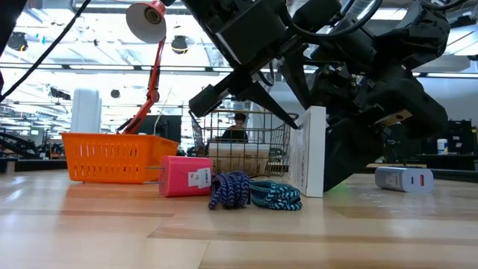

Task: Pick and place items into bin
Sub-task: Put the card reader box into the wire basket

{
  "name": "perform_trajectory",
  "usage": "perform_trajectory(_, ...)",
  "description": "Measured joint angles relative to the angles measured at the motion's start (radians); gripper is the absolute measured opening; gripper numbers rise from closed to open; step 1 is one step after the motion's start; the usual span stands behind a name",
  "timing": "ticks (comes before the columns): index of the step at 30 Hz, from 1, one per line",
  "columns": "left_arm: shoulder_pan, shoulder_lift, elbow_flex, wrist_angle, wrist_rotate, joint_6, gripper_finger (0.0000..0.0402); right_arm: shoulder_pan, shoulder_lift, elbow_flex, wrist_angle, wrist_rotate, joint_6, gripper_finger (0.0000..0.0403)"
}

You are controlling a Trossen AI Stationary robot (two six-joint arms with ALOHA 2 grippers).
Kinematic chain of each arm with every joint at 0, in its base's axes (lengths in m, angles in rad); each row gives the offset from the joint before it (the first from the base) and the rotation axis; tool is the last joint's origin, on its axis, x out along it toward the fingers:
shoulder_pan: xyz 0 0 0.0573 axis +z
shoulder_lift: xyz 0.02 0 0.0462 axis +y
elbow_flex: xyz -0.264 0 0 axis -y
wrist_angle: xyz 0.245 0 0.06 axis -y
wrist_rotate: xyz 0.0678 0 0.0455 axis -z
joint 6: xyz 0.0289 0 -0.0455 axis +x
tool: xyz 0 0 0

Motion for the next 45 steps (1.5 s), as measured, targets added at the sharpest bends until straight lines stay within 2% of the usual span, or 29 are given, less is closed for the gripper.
perform_trajectory(45, -0.020, 0.000, 0.000, 0.006, -0.066, 0.054, 0.0100, 0.000, 0.002, 0.000, 0.097, 0.005, -0.079, 0.0000)
